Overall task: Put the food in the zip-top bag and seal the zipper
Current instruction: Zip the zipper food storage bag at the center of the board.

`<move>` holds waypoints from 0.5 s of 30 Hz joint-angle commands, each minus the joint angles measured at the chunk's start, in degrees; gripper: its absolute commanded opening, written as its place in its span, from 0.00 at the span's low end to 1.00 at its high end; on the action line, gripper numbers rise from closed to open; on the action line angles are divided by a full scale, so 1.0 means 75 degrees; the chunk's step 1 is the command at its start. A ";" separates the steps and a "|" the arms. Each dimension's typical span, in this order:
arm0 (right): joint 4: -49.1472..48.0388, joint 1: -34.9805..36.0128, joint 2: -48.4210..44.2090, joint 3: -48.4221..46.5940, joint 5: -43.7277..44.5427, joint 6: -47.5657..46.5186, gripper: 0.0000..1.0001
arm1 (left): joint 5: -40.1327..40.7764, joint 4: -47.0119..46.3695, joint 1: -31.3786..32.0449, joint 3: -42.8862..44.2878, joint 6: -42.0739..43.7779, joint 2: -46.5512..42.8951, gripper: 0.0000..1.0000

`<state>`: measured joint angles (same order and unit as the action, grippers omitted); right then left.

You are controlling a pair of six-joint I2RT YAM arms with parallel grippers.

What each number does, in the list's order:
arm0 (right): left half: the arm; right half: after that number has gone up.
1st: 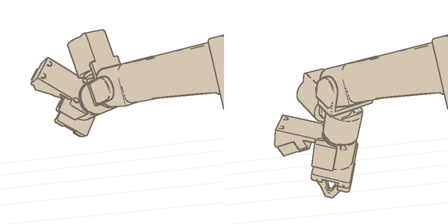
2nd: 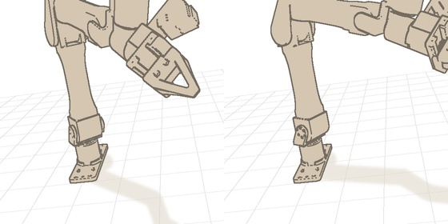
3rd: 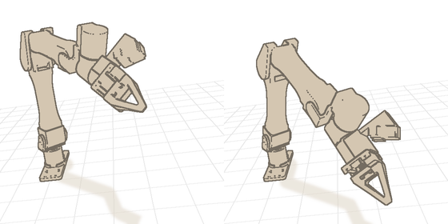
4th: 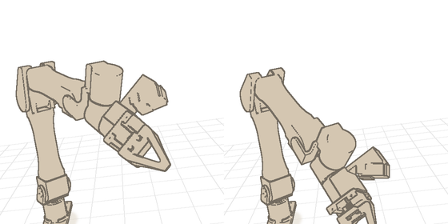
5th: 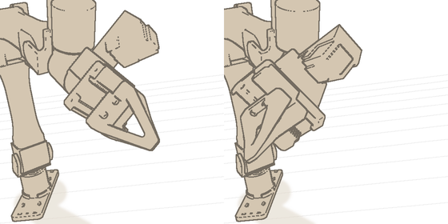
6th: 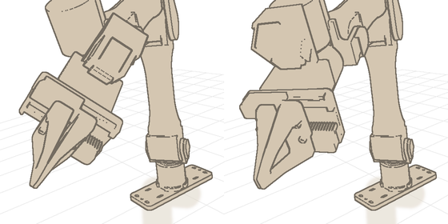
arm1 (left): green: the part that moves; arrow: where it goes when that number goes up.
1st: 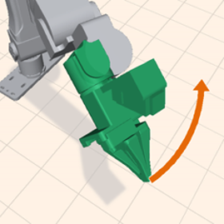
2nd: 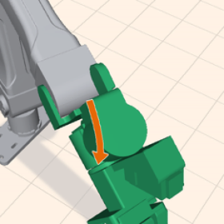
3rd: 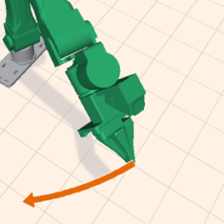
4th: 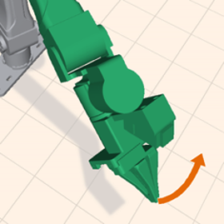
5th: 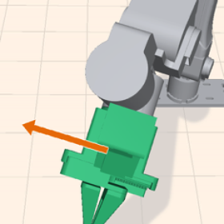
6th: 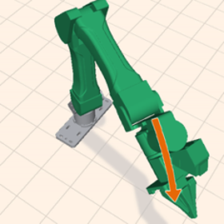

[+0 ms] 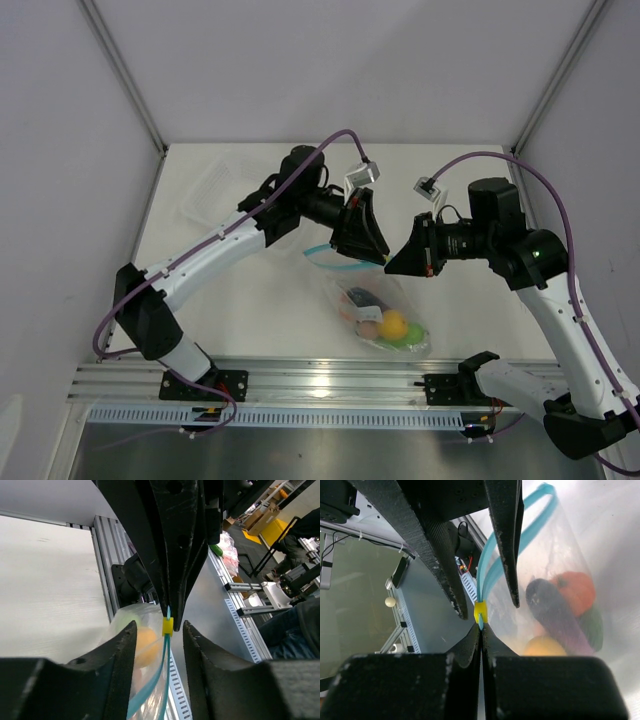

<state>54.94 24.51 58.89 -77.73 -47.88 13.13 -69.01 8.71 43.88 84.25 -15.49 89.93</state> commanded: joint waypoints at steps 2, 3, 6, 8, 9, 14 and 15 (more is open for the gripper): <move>-0.0306 -0.0022 -0.0071 -0.0030 -0.0073 0.0020 0.00 | 0.0026 0.0197 0.0114 0.0614 0.0178 0.0149 0.39; -0.0317 -0.0011 -0.0048 -0.0018 -0.0062 0.0020 0.00 | 0.0014 0.0233 0.0114 0.0673 0.0190 0.0173 0.35; -0.0294 -0.0022 -0.0024 -0.0042 -0.0015 -0.0004 0.00 | 0.0061 0.0350 0.0114 0.0790 0.0202 0.0255 0.29; -0.0247 -0.0022 -0.0001 -0.0065 0.0067 -0.0051 0.00 | 0.0119 0.0397 0.0114 0.0790 0.0201 0.0267 0.22; -0.0212 -0.0022 -0.0001 -0.0077 0.0125 -0.0062 0.00 | 0.0120 0.0490 0.0114 0.0825 0.0213 0.0279 0.07; -0.0528 -0.0127 -0.0141 -0.0065 0.0301 0.0206 0.00 | 0.0050 0.0784 0.0114 0.0849 0.0307 0.0291 0.01; -0.0563 -0.0128 -0.0142 -0.0042 0.0336 0.0253 0.00 | 0.0015 0.0772 0.0114 0.0803 0.0284 0.0279 0.01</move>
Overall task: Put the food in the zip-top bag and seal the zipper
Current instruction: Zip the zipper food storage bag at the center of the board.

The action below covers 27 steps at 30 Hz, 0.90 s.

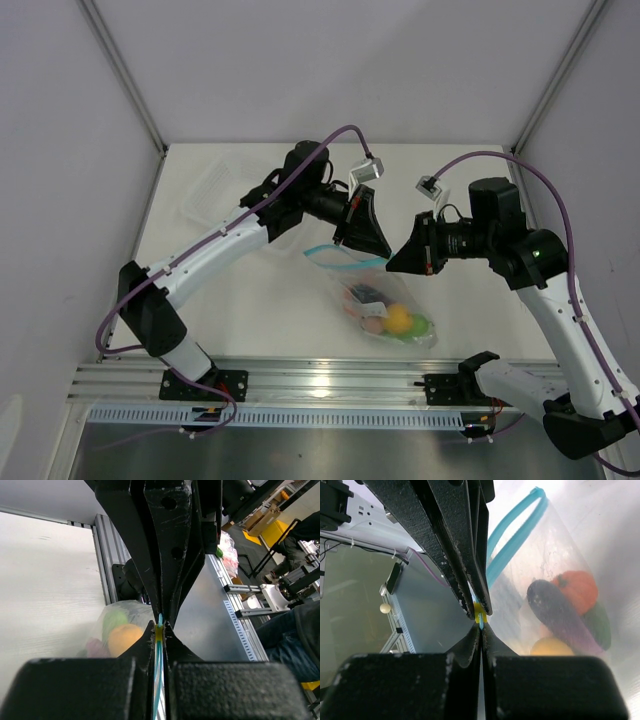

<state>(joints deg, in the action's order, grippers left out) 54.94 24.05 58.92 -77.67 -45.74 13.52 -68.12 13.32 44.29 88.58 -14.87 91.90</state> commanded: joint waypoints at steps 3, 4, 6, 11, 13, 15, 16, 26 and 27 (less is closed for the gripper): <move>-0.0645 -0.0090 -0.0156 -0.0050 0.0192 0.0225 0.00 | -0.0199 0.0099 0.0059 0.0225 0.0085 -0.0019 0.04; -0.0657 -0.0102 -0.0168 -0.0050 0.0215 0.0236 0.00 | -0.0257 0.0076 0.0059 0.0214 0.0062 -0.0030 0.06; -0.0657 -0.0113 -0.0180 -0.0062 0.0227 0.0237 0.00 | -0.0269 0.0087 0.0059 0.0202 0.0015 -0.0054 0.13; -0.0645 -0.0137 -0.0191 -0.0016 0.0122 0.0225 0.00 | -0.0234 0.0134 0.0059 0.0201 0.0003 -0.0030 0.19; -0.0657 -0.0137 -0.0203 -0.0004 0.0087 0.0213 0.00 | -0.0246 0.0146 0.0059 0.0190 0.0014 -0.0019 0.22; -0.0657 -0.0137 -0.0203 0.0008 0.0051 0.0213 0.00 | -0.0223 0.0157 0.0059 0.0202 0.0026 -0.0007 0.22; -0.0645 -0.0137 -0.0203 -0.0003 0.0051 0.0225 0.00 | -0.0211 0.0157 0.0059 0.0190 0.0026 0.0005 0.21; -0.0938 -0.0137 -0.0577 0.0218 0.0461 0.0376 0.00 | 0.0117 0.1082 0.0059 0.0576 0.0389 0.0169 0.01; -0.1112 -0.0137 -0.0624 0.0300 0.0496 0.0447 0.00 | 0.0117 0.1304 0.0059 0.0635 0.0505 0.0180 0.01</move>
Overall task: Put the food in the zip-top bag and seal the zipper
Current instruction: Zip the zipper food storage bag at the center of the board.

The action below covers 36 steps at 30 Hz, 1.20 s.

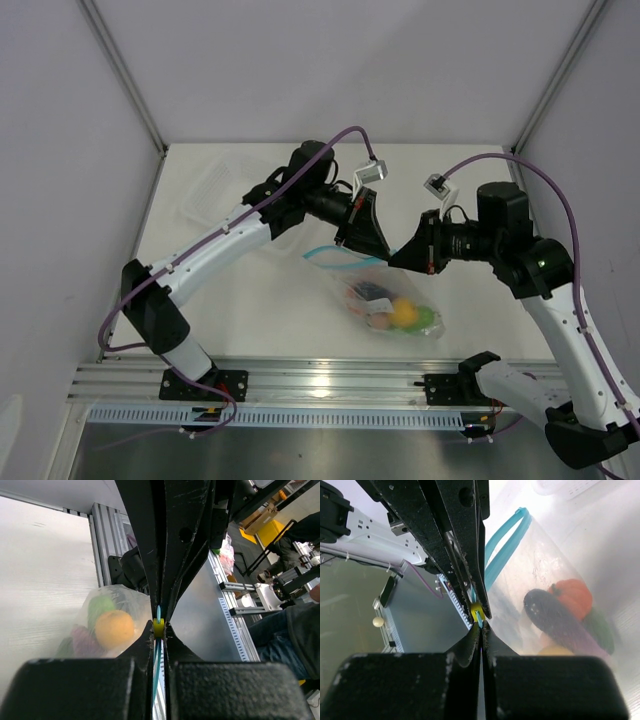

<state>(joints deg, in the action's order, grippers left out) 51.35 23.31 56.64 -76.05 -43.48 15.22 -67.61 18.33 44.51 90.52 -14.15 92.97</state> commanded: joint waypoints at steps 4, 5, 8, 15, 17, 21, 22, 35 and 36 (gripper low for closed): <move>-0.1151 -0.0049 -0.0591 0.0506 0.0407 0.0676 0.00 | 0.0050 0.1070 0.0018 0.0364 0.0656 -0.0032 0.01; -0.1256 -0.0049 -0.0638 0.0589 0.0512 0.0758 0.00 | 0.0050 0.1188 0.0018 0.0353 0.0726 -0.0044 0.01; -0.1538 -0.0049 -0.0802 0.0858 0.0606 0.1017 0.00 | 0.0074 0.1412 -0.0017 0.0201 0.0903 -0.0126 0.00; -0.1679 -0.0155 -0.0919 0.0882 0.0688 0.1228 0.00 | 0.0039 0.1400 -0.0239 -0.0560 0.1008 -0.0524 0.01; -0.1726 -0.0202 -0.0908 0.0894 0.0572 0.1240 0.00 | 0.0015 0.1458 -0.0274 -0.0701 0.1031 -0.0606 0.00; -0.1587 -0.0202 -0.0733 0.0894 -0.0223 0.0913 0.00 | 0.0062 0.1295 -0.0310 -0.0749 0.0903 -0.0724 0.01; -0.1458 -0.0190 -0.0662 0.0848 -0.0550 0.0784 0.01 | 0.0074 0.1248 -0.0310 -0.0703 0.0845 -0.0736 0.01; -0.1163 -0.0097 -0.0123 0.0777 -0.1818 0.0080 0.55 | 0.0062 0.0651 -0.0310 -0.0409 0.0329 -0.0759 0.01; -0.1163 -0.0038 -0.0053 0.0788 -0.1900 0.0010 0.54 | 0.0074 0.0627 -0.0310 -0.0409 0.0305 -0.0782 0.01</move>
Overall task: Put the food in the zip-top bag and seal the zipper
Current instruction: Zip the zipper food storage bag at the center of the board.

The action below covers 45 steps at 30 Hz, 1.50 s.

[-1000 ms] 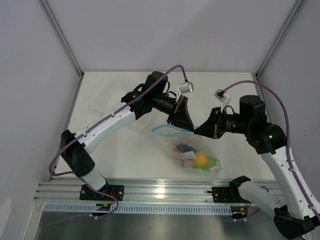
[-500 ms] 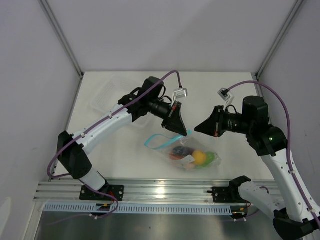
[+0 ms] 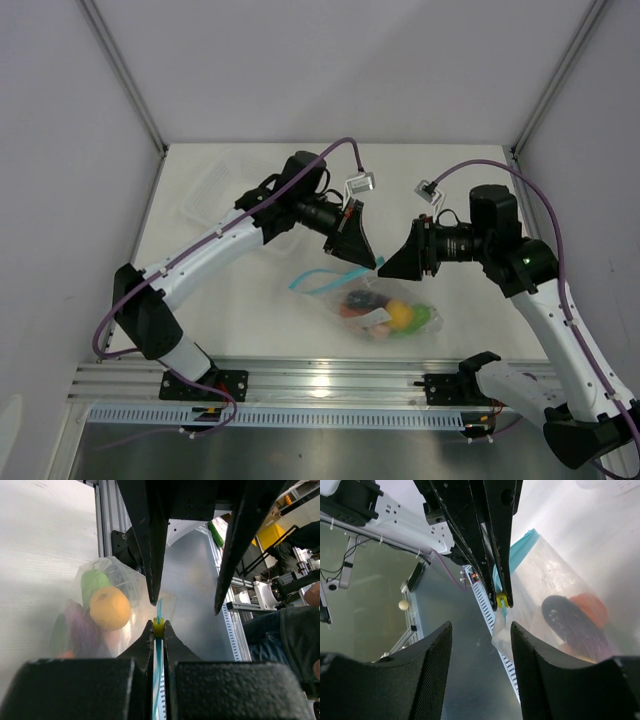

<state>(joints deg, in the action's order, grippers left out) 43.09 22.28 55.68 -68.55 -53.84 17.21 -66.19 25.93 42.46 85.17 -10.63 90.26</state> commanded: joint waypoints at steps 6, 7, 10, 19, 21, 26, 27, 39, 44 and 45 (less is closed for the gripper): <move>-0.0038 0.0240 0.0322 -0.0094 -0.0942 -0.0420 0.39 | -0.0232 -0.1019 -0.0036 0.0141 -0.0574 -0.0538 0.01; -0.0050 0.0275 0.0322 -0.0047 -0.0930 -0.0443 0.38 | -0.0268 -0.1090 -0.0036 0.0106 -0.0632 -0.0550 0.00; -0.0097 0.0287 0.0404 0.0011 -0.1070 -0.0490 0.31 | -0.0315 -0.1313 -0.0024 -0.0023 -0.0785 -0.0573 0.01; -0.0727 0.0310 0.0533 0.0164 -0.0907 0.0024 0.00 | -0.0408 -0.1173 -0.0036 -0.0035 -0.0750 -0.0538 0.01; -0.0882 0.0310 0.0428 0.0211 -0.0359 0.0270 0.00 | -0.0339 -0.0986 -0.0036 0.0035 -0.0645 -0.0492 0.01; -0.2402 0.0310 -0.0251 0.1088 0.0697 0.1582 0.00 | 0.0515 0.0698 -0.0036 0.0562 0.0209 -0.0316 0.01; -0.2556 0.0310 -0.0461 0.1217 0.1035 0.1735 0.00 | 0.0819 0.0958 -0.0036 0.0702 0.0315 -0.0281 0.01; -0.3694 0.0217 -0.0814 0.1605 0.1249 0.2931 0.00 | 0.1045 0.2694 -0.0048 0.1020 0.1359 -0.0116 0.01; -0.4093 -0.0217 -0.0990 0.1875 0.1039 0.3387 0.00 | 0.0506 0.2333 -0.0048 0.0786 0.1149 -0.0268 0.01; -0.4244 -0.0217 -0.1014 0.1979 0.1004 0.3470 0.00 | 0.0448 0.2030 -0.0048 0.0576 0.0974 -0.0338 0.00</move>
<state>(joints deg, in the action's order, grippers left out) 19.92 22.20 50.04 -53.93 -47.05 39.72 -58.83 40.84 42.19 91.35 -3.01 89.89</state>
